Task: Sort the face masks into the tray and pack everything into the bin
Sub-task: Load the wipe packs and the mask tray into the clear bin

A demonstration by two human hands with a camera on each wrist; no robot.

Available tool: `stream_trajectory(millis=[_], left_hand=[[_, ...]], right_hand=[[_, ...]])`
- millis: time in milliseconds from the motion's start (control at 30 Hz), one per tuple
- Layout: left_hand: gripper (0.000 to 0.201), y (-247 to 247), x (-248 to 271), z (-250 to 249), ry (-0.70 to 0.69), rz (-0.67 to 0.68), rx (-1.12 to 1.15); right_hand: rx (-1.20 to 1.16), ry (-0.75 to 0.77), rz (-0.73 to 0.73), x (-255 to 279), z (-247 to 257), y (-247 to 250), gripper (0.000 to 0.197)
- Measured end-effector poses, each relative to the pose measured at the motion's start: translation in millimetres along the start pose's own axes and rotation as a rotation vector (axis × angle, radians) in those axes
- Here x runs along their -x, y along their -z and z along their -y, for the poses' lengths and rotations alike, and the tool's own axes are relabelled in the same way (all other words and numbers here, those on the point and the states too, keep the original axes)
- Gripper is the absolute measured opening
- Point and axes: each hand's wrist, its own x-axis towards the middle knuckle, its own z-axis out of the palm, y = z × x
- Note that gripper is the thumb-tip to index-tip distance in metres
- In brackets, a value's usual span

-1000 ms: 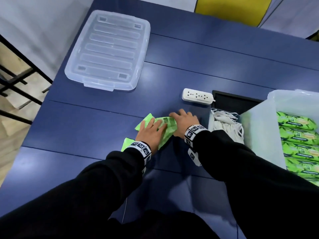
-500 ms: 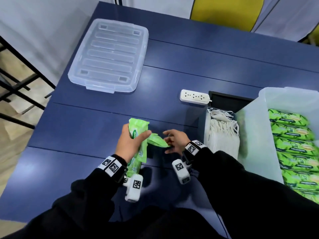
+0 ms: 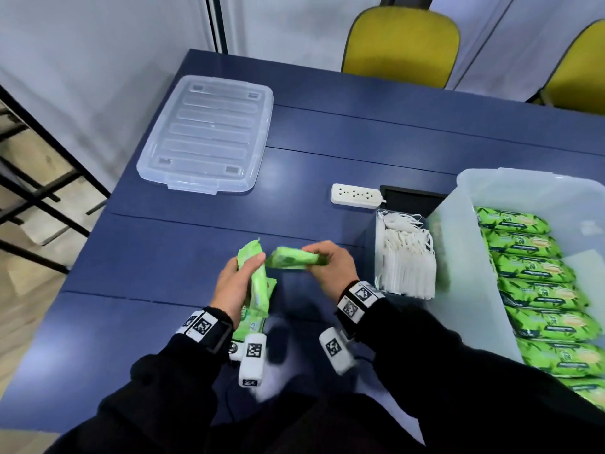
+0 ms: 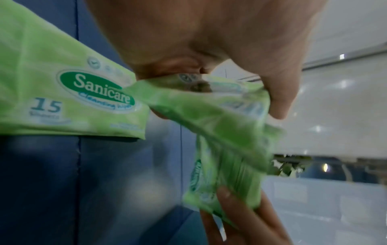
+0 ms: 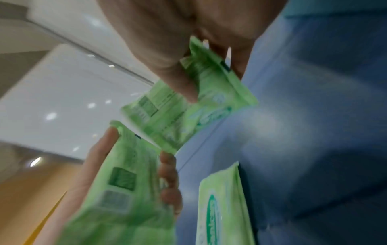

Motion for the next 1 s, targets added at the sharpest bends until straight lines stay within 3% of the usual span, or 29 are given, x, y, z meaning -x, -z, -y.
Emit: stream_trajectory(millis=[67, 133, 300, 400, 500, 600, 700, 800, 867, 933, 1000], left_hand=[[0.054, 2.1, 7.1, -2.5, 0.034, -0.006, 0.145], [0.049, 1.4, 18.8, -6.9, 0.078, 0.053, 0.186], [0.059, -18.4, 50.4, -6.7, 0.093, 0.295, 0.129], [0.072, -32.0, 64.2, -0.3, -0.017, 0.351, 0.013], [0.079, -38.6, 70.4, 0.3, -0.183, 0.293, -0.212], [0.077, -45.9, 77.7, 1.8, -0.246, 0.241, -0.347], [0.067, -56.6, 88.2, -0.3, -0.273, 0.209, -0.362], [0.055, -69.7, 96.9, -5.7, -0.299, 0.196, -0.255], [0.063, -82.1, 102.9, -11.3, -0.320, 0.153, -0.218], [0.080, -95.7, 109.1, -15.3, -0.306, 0.115, -0.210], [0.081, -111.0, 117.2, -17.1, -0.286, 0.103, -0.160]], right_hand=[[0.086, 0.184, -0.100, 10.8, 14.8, 19.3, 0.053], [0.116, 0.312, -0.125, 20.7, 25.6, 36.7, 0.044], [-0.134, 0.320, -0.051, 45.6, 39.1, 47.9, 0.039], [-0.322, 0.254, 0.016, 65.6, 45.6, 49.7, 0.037], [-0.731, -0.085, 0.001, 75.8, 54.3, 52.8, 0.058], [-0.832, -0.348, 0.014, 81.4, 59.7, 57.2, 0.042], [-0.764, -0.402, 0.020, 90.4, 59.2, 57.9, 0.033], [-0.733, -0.422, 0.029, 97.5, 61.9, 61.7, 0.039], [-0.701, -0.422, 0.083, 102.6, 65.3, 69.3, 0.042], [-0.649, -0.314, 0.136, 109.1, 64.1, 79.2, 0.029], [-0.601, -0.215, 0.170, 114.5, 62.9, 93.5, 0.025]])
